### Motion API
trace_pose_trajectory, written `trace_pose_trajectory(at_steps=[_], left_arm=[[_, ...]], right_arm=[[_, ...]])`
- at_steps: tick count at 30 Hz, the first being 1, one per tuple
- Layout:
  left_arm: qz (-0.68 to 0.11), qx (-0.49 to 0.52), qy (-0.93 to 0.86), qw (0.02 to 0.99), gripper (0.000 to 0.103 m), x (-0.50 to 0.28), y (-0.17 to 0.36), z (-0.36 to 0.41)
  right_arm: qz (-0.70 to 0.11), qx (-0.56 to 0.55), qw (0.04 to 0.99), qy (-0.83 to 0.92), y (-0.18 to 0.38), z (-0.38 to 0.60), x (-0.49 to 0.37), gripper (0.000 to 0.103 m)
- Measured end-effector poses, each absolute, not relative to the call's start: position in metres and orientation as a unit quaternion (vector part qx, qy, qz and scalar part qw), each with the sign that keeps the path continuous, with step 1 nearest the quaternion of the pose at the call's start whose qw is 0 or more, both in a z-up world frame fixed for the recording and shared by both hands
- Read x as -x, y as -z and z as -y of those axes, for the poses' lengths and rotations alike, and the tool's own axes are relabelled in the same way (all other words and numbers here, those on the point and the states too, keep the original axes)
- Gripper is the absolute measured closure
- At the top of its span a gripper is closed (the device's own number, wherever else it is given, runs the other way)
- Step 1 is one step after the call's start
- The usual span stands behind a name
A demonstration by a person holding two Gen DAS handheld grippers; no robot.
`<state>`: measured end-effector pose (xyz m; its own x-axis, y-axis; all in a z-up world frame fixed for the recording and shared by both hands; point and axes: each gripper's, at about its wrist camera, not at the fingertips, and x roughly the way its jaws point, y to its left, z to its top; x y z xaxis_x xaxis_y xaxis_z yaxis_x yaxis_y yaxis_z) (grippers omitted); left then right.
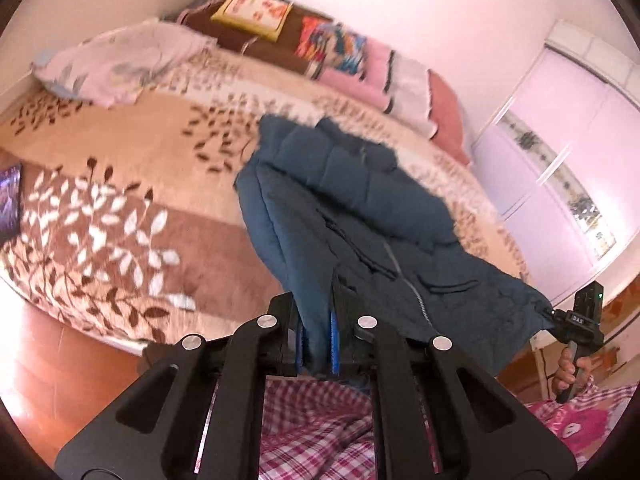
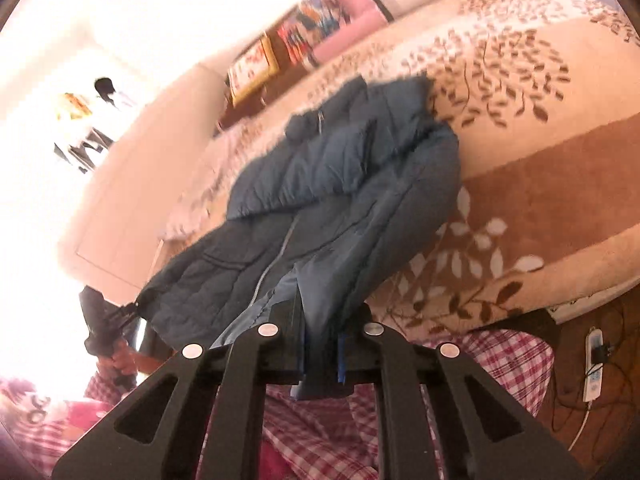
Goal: Fold large clothes
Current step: 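Lift the hem with both tools and fold it toward the collar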
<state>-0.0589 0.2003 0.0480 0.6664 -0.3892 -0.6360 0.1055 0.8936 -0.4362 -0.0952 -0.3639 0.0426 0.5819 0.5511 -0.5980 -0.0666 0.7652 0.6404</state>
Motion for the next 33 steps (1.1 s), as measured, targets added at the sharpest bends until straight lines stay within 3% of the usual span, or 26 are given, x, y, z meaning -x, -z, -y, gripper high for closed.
trace_pose_trajectory(at_steps=[15, 23, 33], left_arm=[[-0.370, 0.184, 0.166, 0.895, 0.094, 0.144, -0.074, -0.216], [-0.355, 0.190, 0.160, 0.901, 0.094, 0.111, -0.086, -0.209], [-0.333, 0.174, 0.145, 0.915, 0.094, 0.034, -0.121, -0.195]], right_arm=[[-0.392, -0.312, 0.846, -0.182, -0.066, 0.375, 0.180, 0.091], [-0.376, -0.337, 0.846, -0.170, -0.069, 0.381, 0.150, 0.091], [-0.362, -0.252, 0.886, -0.142, -0.107, 0.369, 0.062, 0.091]])
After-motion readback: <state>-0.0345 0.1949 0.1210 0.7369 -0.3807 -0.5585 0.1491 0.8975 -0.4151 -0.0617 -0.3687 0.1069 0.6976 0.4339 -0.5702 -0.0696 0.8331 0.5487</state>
